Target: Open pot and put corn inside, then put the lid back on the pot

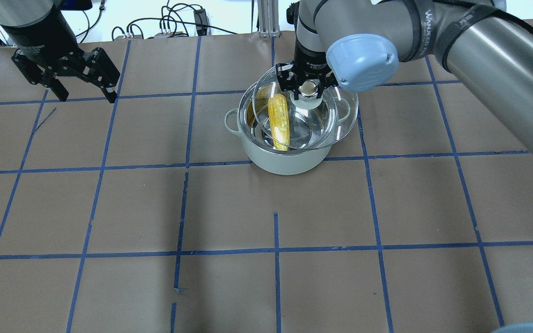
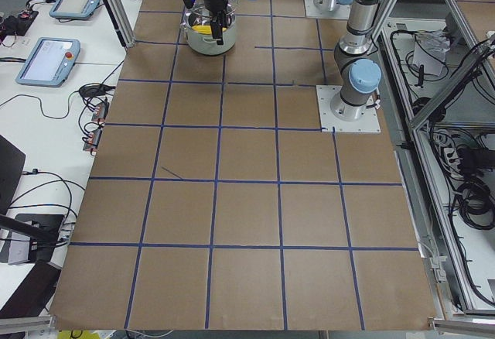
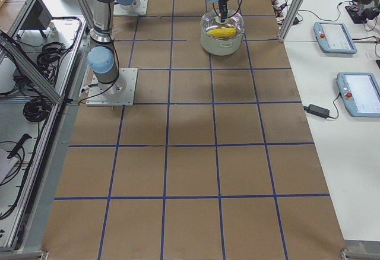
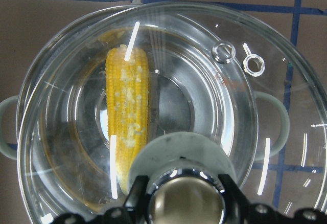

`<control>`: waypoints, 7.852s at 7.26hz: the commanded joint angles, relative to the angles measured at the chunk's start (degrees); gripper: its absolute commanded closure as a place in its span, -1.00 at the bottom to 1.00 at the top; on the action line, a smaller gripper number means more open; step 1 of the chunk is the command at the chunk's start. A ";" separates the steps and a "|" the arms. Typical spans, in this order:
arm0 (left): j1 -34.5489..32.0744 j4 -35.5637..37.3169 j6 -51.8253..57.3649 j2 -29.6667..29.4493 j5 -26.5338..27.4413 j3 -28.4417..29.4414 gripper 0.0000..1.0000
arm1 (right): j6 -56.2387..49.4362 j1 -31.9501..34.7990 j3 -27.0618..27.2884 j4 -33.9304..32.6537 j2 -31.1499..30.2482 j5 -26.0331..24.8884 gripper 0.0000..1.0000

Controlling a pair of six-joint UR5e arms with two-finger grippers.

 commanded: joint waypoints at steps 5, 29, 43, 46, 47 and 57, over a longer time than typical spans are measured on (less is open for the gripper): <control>-0.24 1.99 -3.55 -0.58 -1.20 -1.31 -1.00 | 2.20 2.42 -1.93 -3.36 3.39 0.92 0.49; 0.20 4.01 -6.57 -1.99 -2.34 -0.43 -1.00 | 1.67 1.63 -1.84 -3.18 5.59 2.24 -0.75; 0.20 4.45 -6.74 -1.64 -2.26 -0.34 -1.00 | -20.21 -15.86 -3.87 9.83 -8.47 1.28 -0.99; -0.76 4.45 -7.27 -0.50 -2.78 -0.51 -1.00 | -19.86 -15.77 4.28 8.69 -13.03 1.01 -0.98; -3.81 4.45 -7.62 0.81 -2.44 -0.69 -1.00 | -19.77 -15.86 5.62 7.46 -13.66 1.01 -0.98; -4.90 6.73 -8.76 0.30 -2.43 -4.82 -1.00 | -16.79 -15.51 5.81 14.57 -16.65 -1.45 -0.99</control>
